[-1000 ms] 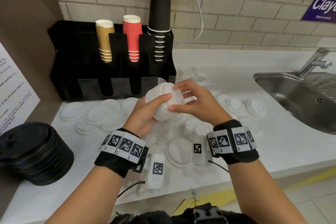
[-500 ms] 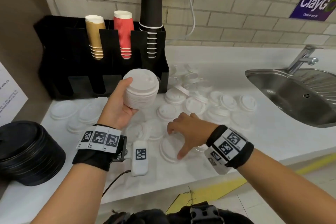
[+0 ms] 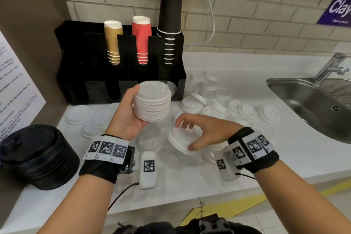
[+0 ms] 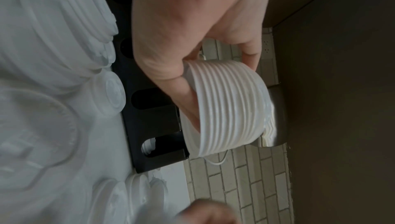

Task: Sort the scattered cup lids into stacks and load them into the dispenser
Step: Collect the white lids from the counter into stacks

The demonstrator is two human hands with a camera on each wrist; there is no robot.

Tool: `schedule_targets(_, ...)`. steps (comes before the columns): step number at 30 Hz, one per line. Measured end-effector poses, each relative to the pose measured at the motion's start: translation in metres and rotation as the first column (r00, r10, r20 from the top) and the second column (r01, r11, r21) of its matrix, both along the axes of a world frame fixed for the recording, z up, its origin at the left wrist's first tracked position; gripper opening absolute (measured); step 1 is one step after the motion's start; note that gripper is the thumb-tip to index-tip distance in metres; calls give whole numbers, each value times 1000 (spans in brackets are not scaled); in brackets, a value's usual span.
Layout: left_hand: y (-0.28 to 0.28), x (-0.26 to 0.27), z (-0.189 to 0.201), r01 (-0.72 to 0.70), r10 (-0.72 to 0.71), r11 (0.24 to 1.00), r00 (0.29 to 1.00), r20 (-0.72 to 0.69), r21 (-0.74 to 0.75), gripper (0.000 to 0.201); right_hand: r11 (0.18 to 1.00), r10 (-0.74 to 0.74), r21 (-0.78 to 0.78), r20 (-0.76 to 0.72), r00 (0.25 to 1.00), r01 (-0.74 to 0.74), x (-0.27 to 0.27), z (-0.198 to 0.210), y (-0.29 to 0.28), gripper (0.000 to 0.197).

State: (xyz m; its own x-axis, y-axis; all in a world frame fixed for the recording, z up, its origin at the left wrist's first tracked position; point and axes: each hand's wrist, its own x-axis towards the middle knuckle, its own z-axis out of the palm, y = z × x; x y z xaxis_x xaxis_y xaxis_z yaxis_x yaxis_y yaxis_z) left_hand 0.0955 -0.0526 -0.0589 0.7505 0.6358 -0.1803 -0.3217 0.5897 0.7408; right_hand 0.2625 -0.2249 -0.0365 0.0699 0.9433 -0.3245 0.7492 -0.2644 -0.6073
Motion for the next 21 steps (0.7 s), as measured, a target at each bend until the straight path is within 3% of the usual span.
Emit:
schedule_targets(2, 0, -1, 0, 13, -13, 1000, 1000, -4, 4, 48, 978, -103, 175, -66, 992, 114, 10, 9, -2, 50)
schedule_targets(5, -1, 1, 1, 59, -56, 997, 997, -52, 54, 45, 825, -271, 445, -230, 935, 349, 15, 21, 1, 40)
schedule_targets(8, -7, 5, 3, 120, -107, 984, 989, -103, 133, 46, 731, -261, 594, -212, 942, 337, 5, 28, 12, 45)
schedule_targets(12, -15, 11, 4, 187, -158, 950, 979, -131, 250, 43, 737, -219, 626, -134, 966, 254, -7, 27, 24, 49)
schedule_targets(15, -15, 11, 4, 208, -178, 939, 975, -130, 274, 36, 754, -221, 601, -151, 964, 267, -8, 25, 27, 47)
schedule_targets(21, -16, 10, 4, 236, -212, 929, 971, -114, 284, 44, 768, -217, 568, -208, 954, 298, -7, 22, 29, 43)
